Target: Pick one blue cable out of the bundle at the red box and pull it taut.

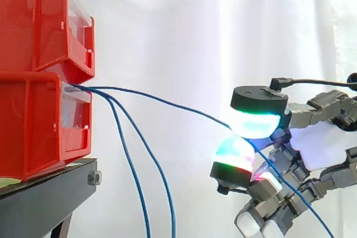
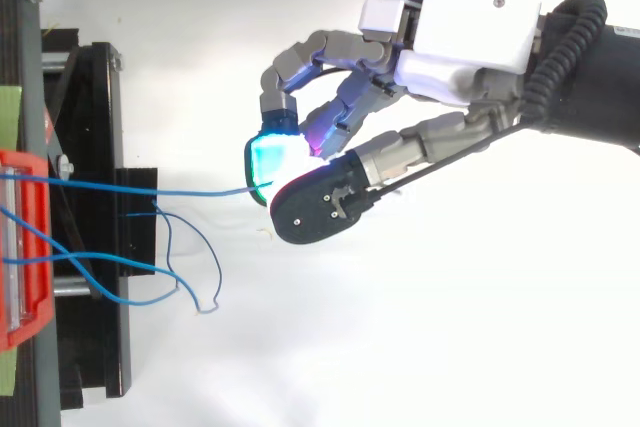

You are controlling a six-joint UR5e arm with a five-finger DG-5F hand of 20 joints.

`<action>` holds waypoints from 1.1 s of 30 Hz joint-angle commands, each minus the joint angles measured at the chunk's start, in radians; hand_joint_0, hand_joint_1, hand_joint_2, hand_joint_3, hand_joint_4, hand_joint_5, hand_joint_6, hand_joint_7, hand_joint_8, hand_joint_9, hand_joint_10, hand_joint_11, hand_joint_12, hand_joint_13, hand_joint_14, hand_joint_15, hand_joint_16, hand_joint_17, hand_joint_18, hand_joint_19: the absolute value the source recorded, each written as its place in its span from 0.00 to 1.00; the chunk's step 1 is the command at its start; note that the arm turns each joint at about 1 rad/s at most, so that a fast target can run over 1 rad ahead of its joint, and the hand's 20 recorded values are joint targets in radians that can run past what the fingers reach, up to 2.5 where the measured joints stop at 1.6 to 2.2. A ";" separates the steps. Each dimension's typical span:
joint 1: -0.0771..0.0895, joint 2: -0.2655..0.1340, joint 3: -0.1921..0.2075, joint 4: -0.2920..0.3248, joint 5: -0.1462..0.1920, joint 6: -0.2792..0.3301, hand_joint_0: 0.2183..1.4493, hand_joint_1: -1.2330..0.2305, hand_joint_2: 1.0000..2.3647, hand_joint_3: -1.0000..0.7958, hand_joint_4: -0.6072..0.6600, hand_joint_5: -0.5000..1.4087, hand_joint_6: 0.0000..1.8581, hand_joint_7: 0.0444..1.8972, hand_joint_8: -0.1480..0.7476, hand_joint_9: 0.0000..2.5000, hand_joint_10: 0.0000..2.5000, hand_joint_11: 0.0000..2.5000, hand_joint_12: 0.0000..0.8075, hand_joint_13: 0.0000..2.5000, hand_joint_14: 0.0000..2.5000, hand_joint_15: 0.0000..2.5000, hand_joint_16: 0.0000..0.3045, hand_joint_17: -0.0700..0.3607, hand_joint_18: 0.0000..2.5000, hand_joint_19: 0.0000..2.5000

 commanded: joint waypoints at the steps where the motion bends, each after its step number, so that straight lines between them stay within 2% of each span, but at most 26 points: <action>1: 0.000 0.000 0.000 0.000 0.000 0.000 0.27 0.39 0.00 0.28 0.59 0.19 0.49 0.57 0.56 0.39 0.01 0.44 0.46 0.29 0.01 0.21 0.17 0.43 0.26 0.20; 7: 0.000 0.000 0.000 0.000 0.000 0.000 0.28 0.42 0.00 0.28 0.59 0.19 0.49 0.58 0.55 0.39 0.01 0.44 0.46 0.29 0.01 0.21 0.17 0.43 0.25 0.20; 10: 0.000 0.000 0.000 0.000 0.000 0.000 0.31 0.41 0.01 0.35 0.59 0.19 0.49 0.59 0.55 0.40 0.01 0.44 0.45 0.29 0.01 0.22 0.16 0.42 0.25 0.21; 20: 0.000 0.000 0.000 0.000 0.000 0.000 0.35 0.28 0.01 0.48 0.59 0.19 0.49 0.61 0.56 0.40 0.01 0.46 0.46 0.30 0.01 0.22 0.17 0.43 0.26 0.20; 22: 0.000 0.000 0.000 0.000 0.000 0.000 0.37 0.26 0.01 0.50 0.57 0.19 0.50 0.64 0.55 0.40 0.01 0.46 0.45 0.30 0.01 0.22 0.16 0.42 0.27 0.20; 25: 0.000 0.000 0.000 0.000 0.000 0.000 0.38 0.26 0.02 0.49 0.57 0.19 0.50 0.67 0.55 0.40 0.01 0.46 0.45 0.30 0.01 0.22 0.16 0.42 0.27 0.20; 29: 0.000 0.000 0.000 0.000 0.000 0.002 0.40 0.26 0.01 0.47 0.57 0.19 0.50 0.64 0.56 0.39 0.01 0.46 0.45 0.30 0.01 0.22 0.16 0.42 0.27 0.20; 30: 0.000 0.000 0.000 0.000 0.000 0.000 0.38 0.27 0.01 0.41 0.62 0.19 0.50 0.61 0.55 0.39 0.01 0.46 0.45 0.30 0.01 0.22 0.16 0.42 0.26 0.21; 31: 0.000 0.000 0.000 0.000 0.000 0.000 0.38 0.28 0.01 0.40 0.63 0.19 0.50 0.60 0.56 0.39 0.01 0.46 0.46 0.29 0.01 0.22 0.16 0.42 0.26 0.21; 33: -0.002 0.000 0.000 0.000 0.000 0.002 0.34 0.31 0.00 0.31 0.64 0.19 0.50 0.57 0.55 0.39 0.01 0.46 0.45 0.29 0.01 0.22 0.16 0.42 0.25 0.21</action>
